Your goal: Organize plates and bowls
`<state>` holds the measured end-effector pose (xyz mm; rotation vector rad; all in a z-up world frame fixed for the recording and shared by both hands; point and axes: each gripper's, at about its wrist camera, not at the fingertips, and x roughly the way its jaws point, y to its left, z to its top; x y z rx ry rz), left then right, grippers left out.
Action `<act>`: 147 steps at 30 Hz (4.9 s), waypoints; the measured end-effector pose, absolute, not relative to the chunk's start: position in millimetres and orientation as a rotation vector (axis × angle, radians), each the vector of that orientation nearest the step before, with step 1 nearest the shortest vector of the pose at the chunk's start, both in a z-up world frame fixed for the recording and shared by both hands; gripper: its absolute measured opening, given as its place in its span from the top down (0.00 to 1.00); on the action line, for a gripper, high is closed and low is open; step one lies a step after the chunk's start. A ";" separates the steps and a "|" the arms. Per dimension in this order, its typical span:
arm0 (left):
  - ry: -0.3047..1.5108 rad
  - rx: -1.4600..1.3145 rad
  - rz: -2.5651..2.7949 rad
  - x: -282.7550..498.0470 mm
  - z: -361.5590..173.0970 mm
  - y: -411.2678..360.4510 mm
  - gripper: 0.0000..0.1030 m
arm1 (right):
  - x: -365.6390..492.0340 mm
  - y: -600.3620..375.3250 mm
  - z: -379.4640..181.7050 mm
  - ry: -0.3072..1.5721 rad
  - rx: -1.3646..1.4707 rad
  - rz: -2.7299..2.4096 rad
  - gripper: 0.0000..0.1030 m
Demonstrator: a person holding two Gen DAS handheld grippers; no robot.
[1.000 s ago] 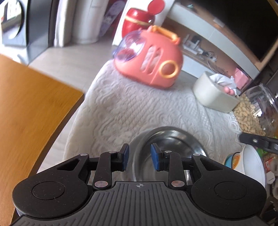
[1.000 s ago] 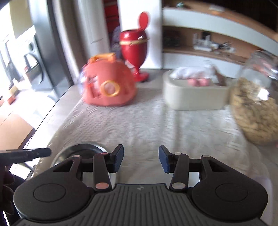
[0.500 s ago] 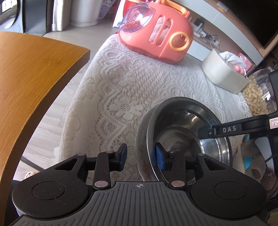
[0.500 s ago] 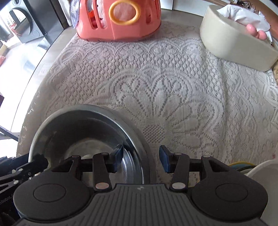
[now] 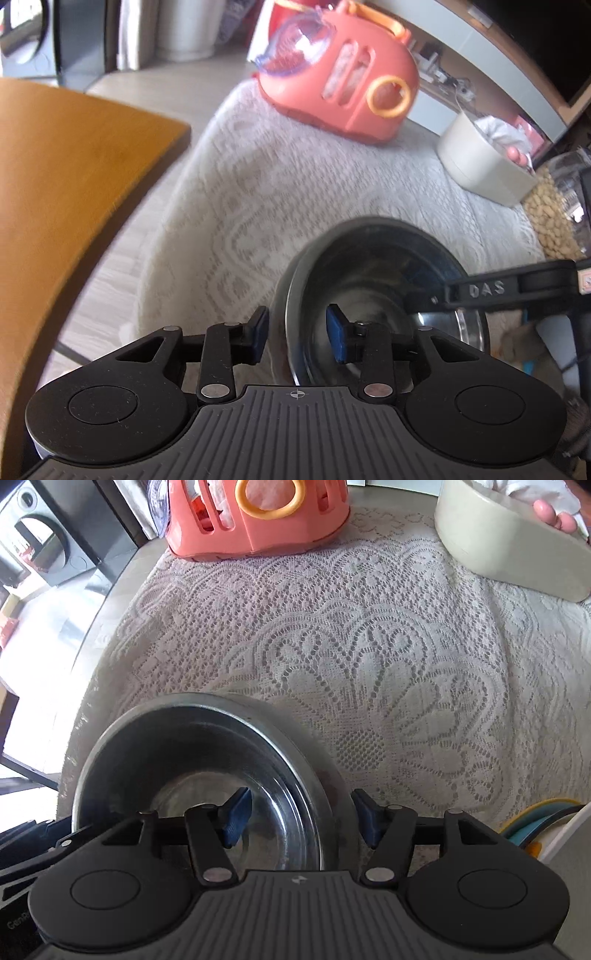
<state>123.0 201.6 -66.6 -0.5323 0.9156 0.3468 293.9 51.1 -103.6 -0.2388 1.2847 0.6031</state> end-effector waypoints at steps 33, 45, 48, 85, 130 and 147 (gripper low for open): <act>0.787 -0.481 -0.106 195.1 -8.2 61.8 0.68 | 280.4 -172.6 -18.7 0.764 -0.067 0.384 0.42; 0.871 -0.465 -0.030 210.6 -14.6 51.3 0.64 | 294.1 -223.4 -74.9 0.871 0.122 0.424 0.40; 0.875 -0.525 -0.068 211.2 -12.8 56.6 0.64 | 292.7 -224.7 -89.2 0.940 0.158 0.466 0.40; 1.049 -0.462 -0.116 213.4 -63.8 24.8 0.57 | 262.5 -200.0 -118.3 1.072 0.297 0.561 0.31; 1.072 -0.366 -0.109 170.0 -54.6 35.8 0.55 | 229.3 -219.1 -155.0 1.094 0.682 0.511 0.00; 1.101 -0.414 -0.104 174.7 -53.9 40.0 0.58 | 229.9 -206.4 -124.3 1.010 0.347 0.481 0.11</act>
